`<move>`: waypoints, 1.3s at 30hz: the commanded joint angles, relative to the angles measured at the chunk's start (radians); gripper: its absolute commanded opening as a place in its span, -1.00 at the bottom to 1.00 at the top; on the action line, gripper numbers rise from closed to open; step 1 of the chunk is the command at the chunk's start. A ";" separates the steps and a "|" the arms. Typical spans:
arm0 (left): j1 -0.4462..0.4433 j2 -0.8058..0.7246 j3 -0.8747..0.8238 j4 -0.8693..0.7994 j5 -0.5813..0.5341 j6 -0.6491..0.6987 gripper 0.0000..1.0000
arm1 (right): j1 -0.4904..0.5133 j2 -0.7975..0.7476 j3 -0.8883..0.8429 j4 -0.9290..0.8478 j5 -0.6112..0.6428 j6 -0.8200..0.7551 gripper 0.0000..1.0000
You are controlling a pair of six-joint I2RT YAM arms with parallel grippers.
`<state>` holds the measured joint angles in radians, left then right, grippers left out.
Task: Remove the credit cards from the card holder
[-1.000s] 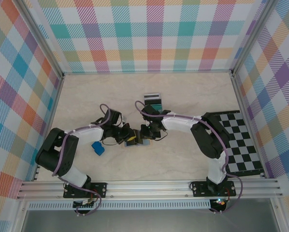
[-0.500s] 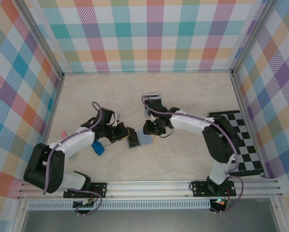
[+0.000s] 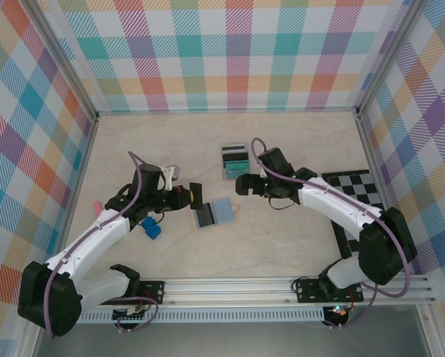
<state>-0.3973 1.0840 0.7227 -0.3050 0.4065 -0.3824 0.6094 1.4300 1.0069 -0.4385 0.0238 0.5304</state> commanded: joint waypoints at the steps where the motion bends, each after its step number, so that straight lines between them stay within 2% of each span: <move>1: -0.030 0.030 0.076 0.074 -0.056 0.119 -1.00 | -0.048 -0.051 -0.024 0.012 -0.012 -0.085 1.00; 7: -0.084 0.245 0.302 0.065 -0.117 0.322 -1.00 | -0.153 -0.080 -0.052 0.022 -0.100 -0.120 1.00; 16: -0.088 0.593 0.621 0.107 -0.092 0.637 -1.00 | -0.187 -0.072 -0.135 0.113 -0.134 -0.098 1.00; 20: -0.091 0.755 0.792 0.007 -0.035 0.896 -1.00 | -0.200 -0.065 -0.155 0.129 -0.128 -0.097 1.00; 24: -0.090 0.861 0.932 -0.101 -0.016 1.054 -1.00 | -0.207 -0.074 -0.189 0.131 -0.076 -0.104 1.00; 33: -0.087 1.044 1.186 -0.289 -0.008 1.239 -1.00 | -0.236 -0.050 -0.203 0.154 -0.093 -0.093 1.00; 39: -0.085 1.113 1.303 -0.410 0.023 1.307 -1.00 | -0.243 -0.042 -0.207 0.159 -0.108 -0.092 1.00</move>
<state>-0.4828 2.1742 1.9724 -0.6167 0.3889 0.8474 0.3744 1.3792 0.8112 -0.3054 -0.0658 0.4370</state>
